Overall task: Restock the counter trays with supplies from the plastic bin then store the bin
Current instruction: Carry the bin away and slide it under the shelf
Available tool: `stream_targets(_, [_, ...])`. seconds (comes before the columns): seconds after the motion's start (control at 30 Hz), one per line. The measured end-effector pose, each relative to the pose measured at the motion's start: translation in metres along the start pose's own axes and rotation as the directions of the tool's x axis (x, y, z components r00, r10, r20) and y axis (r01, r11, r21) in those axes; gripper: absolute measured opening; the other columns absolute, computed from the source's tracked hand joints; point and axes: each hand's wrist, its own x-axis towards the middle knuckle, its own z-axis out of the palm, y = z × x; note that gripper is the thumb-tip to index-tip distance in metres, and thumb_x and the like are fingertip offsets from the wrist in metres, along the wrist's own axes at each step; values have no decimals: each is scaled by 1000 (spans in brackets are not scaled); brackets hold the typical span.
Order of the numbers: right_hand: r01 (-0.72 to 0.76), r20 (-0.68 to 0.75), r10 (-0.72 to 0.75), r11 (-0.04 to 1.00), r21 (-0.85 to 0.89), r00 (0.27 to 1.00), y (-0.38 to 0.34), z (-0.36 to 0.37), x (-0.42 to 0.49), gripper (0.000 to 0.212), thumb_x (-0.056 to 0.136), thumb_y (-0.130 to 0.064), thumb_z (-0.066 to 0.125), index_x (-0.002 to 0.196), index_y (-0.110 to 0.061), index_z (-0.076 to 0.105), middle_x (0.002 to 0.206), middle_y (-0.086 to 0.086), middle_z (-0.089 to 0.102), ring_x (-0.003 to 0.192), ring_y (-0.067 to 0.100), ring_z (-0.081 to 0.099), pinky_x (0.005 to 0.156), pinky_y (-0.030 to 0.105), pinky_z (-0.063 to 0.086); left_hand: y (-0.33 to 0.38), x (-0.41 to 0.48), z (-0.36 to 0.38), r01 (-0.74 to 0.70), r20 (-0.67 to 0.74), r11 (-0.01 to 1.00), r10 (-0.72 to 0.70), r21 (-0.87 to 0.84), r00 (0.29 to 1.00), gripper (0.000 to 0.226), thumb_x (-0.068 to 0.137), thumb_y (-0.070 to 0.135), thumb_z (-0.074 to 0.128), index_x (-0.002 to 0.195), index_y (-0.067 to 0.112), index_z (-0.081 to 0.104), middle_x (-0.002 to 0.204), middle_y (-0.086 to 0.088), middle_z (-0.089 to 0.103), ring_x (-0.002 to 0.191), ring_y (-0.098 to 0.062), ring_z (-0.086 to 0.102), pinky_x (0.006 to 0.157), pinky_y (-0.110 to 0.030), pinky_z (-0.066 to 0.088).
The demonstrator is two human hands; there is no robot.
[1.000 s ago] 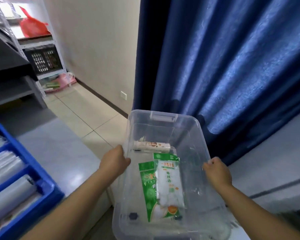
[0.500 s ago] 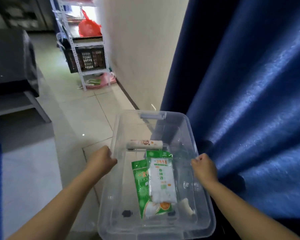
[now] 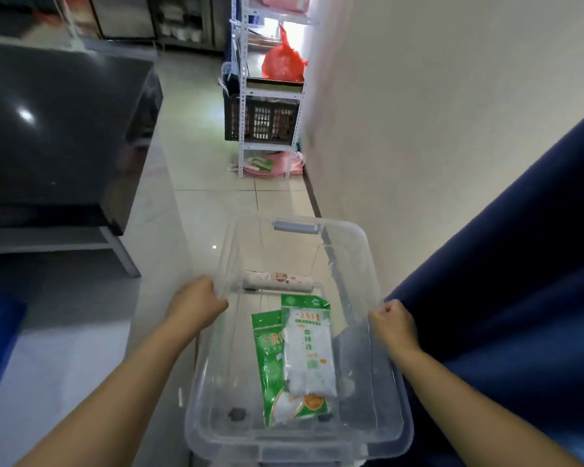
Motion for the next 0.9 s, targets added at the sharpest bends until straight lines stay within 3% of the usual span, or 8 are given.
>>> stream_targets(0.27, [85, 69, -82, 995, -50, 994, -78, 7, 113, 17, 81, -19, 56, 69, -17, 44, 69, 2, 52, 58, 15, 47, 47, 27, 31, 34, 117, -20, 39, -3, 998, -39, -43, 999, 18, 74, 19, 60, 74, 11, 44, 83, -14, 59, 72, -28, 51, 54, -31, 31])
stream_targets(0.37, [98, 75, -93, 993, -73, 993, -104, 13, 166, 17, 80, -17, 57, 69, -12, 46, 65, 3, 50, 58, 19, 48, 50, 29, 34, 50, 162, -23, 58, -10, 997, -58, -52, 998, 19, 75, 20, 59, 73, 12, 42, 79, -9, 54, 72, -28, 51, 50, -29, 28])
stream_targets(0.47, [91, 102, -81, 991, -100, 992, -129, 26, 228, 16, 80, -19, 59, 74, -7, 51, 63, 5, 51, 63, 27, 52, 53, 29, 36, 69, 213, -24, 79, -27, 996, -80, -44, 996, 17, 76, 20, 59, 77, 10, 45, 81, -11, 56, 81, -31, 57, 56, -30, 31])
stream_targets(0.57, [122, 146, -110, 989, -77, 983, -157, 41, 292, 18, 82, -21, 60, 72, -10, 49, 62, 3, 51, 62, 26, 50, 53, 29, 36, 91, 262, -29, 111, -44, 993, -113, -34, 993, 16, 77, 20, 58, 77, 11, 45, 75, -4, 49, 73, -27, 52, 50, -29, 28])
stream_targets(0.9, [301, 267, -287, 953, -12, 920, -322, 78, 480, 28, 78, -15, 65, 60, -15, 44, 55, 1, 47, 51, 15, 42, 46, 23, 30, 136, 421, -87, 299, -161, 947, -316, -120, 935, 17, 78, 21, 58, 74, 16, 43, 70, 0, 48, 61, -15, 45, 47, -27, 27])
